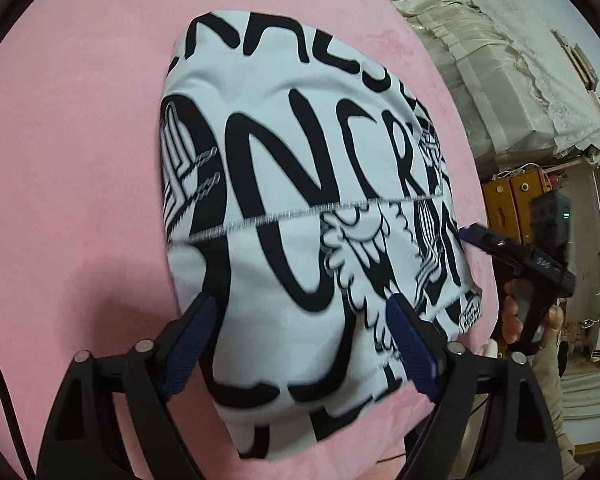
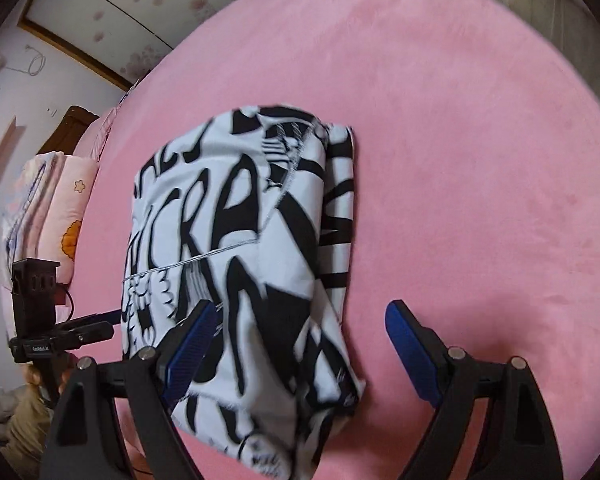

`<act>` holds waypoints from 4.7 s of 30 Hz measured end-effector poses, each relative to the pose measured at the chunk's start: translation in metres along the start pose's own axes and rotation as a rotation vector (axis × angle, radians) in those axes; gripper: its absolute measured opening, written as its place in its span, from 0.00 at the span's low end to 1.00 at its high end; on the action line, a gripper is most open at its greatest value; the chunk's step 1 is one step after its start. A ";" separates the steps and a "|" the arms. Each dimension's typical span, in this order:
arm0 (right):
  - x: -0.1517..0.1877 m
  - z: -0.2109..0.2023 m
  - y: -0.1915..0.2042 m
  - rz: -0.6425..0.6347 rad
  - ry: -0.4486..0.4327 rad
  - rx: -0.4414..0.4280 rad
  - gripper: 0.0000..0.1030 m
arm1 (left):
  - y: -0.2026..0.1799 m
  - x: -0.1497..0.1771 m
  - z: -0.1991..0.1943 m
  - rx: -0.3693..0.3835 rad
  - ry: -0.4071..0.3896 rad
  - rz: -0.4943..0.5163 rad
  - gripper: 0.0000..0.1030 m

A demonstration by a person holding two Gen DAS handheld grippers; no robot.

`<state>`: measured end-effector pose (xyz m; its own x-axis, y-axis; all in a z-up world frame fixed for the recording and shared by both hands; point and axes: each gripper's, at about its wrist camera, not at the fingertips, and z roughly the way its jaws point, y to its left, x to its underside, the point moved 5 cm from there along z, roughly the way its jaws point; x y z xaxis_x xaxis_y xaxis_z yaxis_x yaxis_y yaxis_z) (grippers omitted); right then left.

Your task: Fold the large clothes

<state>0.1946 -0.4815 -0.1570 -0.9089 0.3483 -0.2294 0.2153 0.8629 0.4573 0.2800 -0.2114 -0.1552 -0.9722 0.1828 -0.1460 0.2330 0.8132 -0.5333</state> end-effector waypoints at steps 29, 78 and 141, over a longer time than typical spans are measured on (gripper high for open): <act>0.021 0.047 0.000 -0.196 0.088 -0.268 0.83 | 0.045 -0.013 0.034 0.163 0.030 -0.113 0.99; 0.191 -0.048 0.127 -0.386 -0.044 -0.223 0.25 | 0.089 0.102 -0.247 -0.252 -0.198 -0.060 0.48; 0.036 0.042 0.146 -0.555 -0.281 0.137 0.15 | 0.401 -0.120 -0.255 -0.677 -0.482 -0.118 0.42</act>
<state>0.2080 -0.3275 -0.1344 -0.7739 -0.0974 -0.6257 -0.2000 0.9751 0.0956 0.4843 0.2338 -0.1398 -0.8382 -0.0548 -0.5427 -0.0818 0.9963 0.0257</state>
